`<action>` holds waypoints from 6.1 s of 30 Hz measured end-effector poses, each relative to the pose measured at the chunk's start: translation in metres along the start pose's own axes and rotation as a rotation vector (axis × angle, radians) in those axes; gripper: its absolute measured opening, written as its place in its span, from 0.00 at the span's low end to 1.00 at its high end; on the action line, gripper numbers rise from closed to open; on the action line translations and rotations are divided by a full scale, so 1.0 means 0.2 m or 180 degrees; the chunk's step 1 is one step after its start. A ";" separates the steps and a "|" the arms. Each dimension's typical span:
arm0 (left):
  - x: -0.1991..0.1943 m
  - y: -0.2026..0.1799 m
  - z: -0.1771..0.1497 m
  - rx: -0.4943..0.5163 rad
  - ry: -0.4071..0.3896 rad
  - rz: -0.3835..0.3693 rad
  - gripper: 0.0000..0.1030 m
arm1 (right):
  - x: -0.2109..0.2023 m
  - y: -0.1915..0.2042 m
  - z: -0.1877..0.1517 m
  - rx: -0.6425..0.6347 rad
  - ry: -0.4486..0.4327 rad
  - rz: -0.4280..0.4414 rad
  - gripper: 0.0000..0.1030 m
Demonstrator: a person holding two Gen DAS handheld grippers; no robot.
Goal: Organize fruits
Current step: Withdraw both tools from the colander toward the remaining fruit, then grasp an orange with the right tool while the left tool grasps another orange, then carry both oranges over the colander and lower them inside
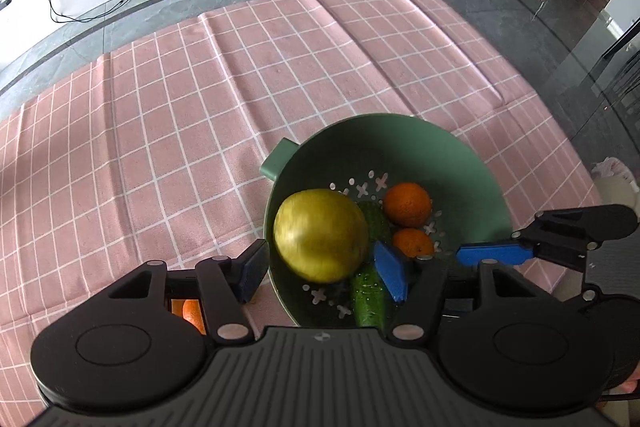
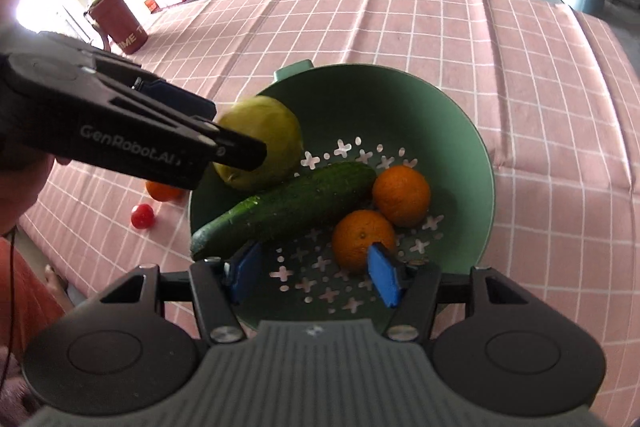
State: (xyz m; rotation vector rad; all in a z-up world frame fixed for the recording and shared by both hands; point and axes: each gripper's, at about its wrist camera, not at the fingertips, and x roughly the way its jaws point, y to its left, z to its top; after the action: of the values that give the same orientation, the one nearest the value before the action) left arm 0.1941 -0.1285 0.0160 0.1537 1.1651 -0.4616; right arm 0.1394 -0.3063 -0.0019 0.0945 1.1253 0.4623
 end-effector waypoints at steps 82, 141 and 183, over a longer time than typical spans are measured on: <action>-0.20 0.53 -0.69 -0.0145 -0.0662 0.0018 0.61 | 0.17 0.81 -0.12 -0.1197 -0.0712 -0.0425 0.35; 0.09 0.78 -0.65 -0.0877 -0.0483 -0.0270 0.42 | 0.66 0.92 -0.12 -0.2490 -0.0702 -0.1111 0.30; 0.10 -0.15 -0.21 0.0488 -0.0132 -0.0232 0.42 | -0.13 0.05 -0.10 -0.1312 -0.0090 -0.1004 0.30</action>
State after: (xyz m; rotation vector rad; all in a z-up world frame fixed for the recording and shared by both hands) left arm 0.1517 -0.1460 -0.0153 0.2338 1.0971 -0.6164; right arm 0.1091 -0.3114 0.0133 -0.4299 0.9756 0.3993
